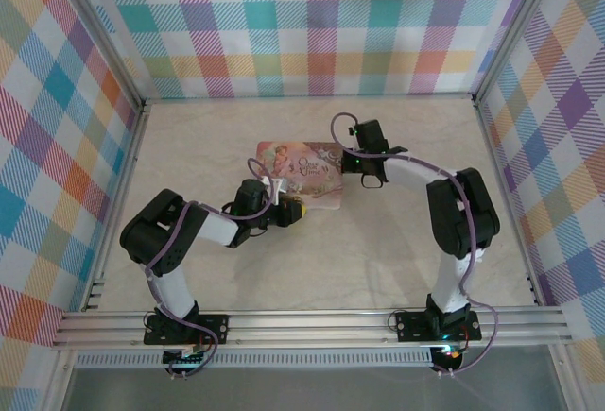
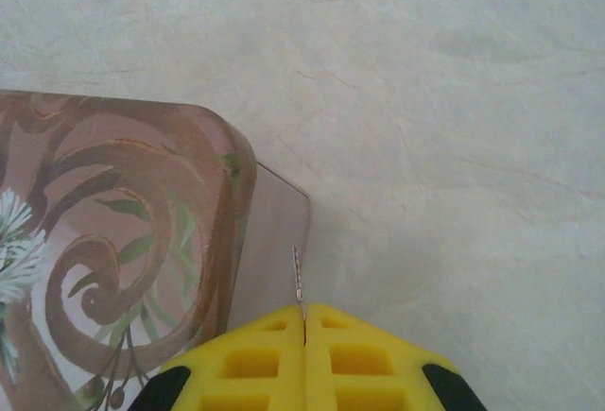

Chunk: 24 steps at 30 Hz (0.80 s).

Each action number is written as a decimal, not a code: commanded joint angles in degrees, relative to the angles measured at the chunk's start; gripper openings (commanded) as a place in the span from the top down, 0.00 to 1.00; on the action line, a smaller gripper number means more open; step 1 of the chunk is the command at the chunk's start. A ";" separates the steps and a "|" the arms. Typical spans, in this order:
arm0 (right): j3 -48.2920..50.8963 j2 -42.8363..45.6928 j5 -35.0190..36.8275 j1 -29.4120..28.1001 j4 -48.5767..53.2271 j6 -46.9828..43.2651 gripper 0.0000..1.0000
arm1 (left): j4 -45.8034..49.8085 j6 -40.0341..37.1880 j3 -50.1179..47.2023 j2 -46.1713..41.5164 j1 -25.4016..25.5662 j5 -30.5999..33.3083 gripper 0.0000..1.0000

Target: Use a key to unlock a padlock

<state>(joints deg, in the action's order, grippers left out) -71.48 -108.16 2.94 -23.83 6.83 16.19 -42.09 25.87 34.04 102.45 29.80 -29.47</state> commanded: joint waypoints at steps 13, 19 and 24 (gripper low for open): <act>-3.08 0.97 -1.36 1.96 5.60 -2.84 1.00 | 13.00 5.76 5.65 -1.24 0.31 1.41 0.90; 2.48 5.73 -0.74 4.38 5.15 -1.21 1.00 | 17.39 8.23 9.06 -3.10 0.43 3.10 0.90; 8.37 11.44 -1.77 5.30 3.44 -0.12 1.00 | 20.99 9.64 12.08 -4.00 0.60 2.85 0.90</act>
<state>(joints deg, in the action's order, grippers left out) -65.41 -100.51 1.91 -18.79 11.18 14.76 -23.35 33.63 43.81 101.06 30.24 -27.20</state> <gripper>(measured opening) 0.061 0.116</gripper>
